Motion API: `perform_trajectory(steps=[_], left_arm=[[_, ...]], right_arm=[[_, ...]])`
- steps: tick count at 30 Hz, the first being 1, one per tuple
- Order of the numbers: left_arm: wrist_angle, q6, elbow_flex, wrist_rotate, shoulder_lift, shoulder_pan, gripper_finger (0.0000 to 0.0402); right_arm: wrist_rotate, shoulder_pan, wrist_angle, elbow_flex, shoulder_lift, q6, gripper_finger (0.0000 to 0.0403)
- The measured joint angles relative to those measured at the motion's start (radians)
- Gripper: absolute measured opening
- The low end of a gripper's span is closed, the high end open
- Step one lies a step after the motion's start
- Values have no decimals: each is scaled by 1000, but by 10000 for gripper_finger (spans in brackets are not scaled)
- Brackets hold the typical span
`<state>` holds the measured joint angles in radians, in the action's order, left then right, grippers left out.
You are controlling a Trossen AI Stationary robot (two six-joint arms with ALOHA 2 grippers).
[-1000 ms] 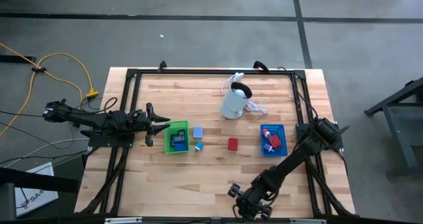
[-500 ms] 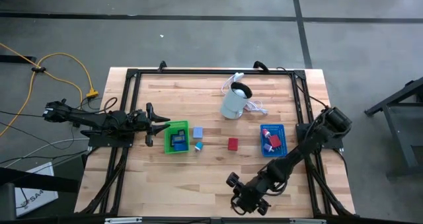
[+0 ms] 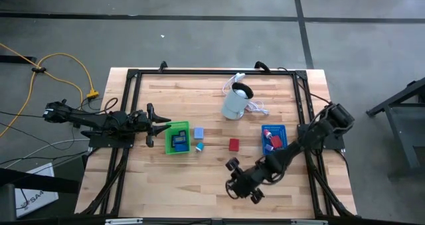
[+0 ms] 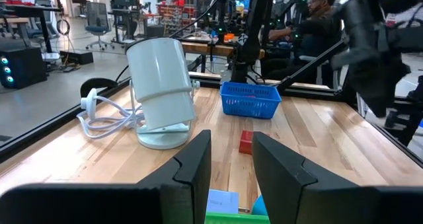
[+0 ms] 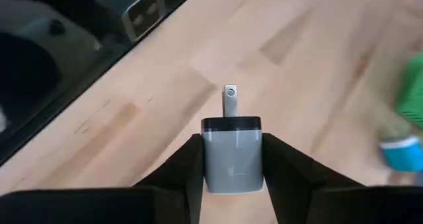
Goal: Pick & Place Office items
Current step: Put the white charger adapter into the blue bin
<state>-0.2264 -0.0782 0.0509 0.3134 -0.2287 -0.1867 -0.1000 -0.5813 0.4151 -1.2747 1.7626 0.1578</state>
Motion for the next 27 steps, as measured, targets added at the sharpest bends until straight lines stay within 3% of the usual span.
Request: perform_trajectory(steps=[16, 27], left_arm=[[-10, 0, 0, 1, -1, 0, 103], [-24, 0, 0, 0, -1, 0, 103]], right_arm=[[-53, 228, 370, -1, -114, -166, 117], [-30, 301, 592, 0, -131, -446, 118]])
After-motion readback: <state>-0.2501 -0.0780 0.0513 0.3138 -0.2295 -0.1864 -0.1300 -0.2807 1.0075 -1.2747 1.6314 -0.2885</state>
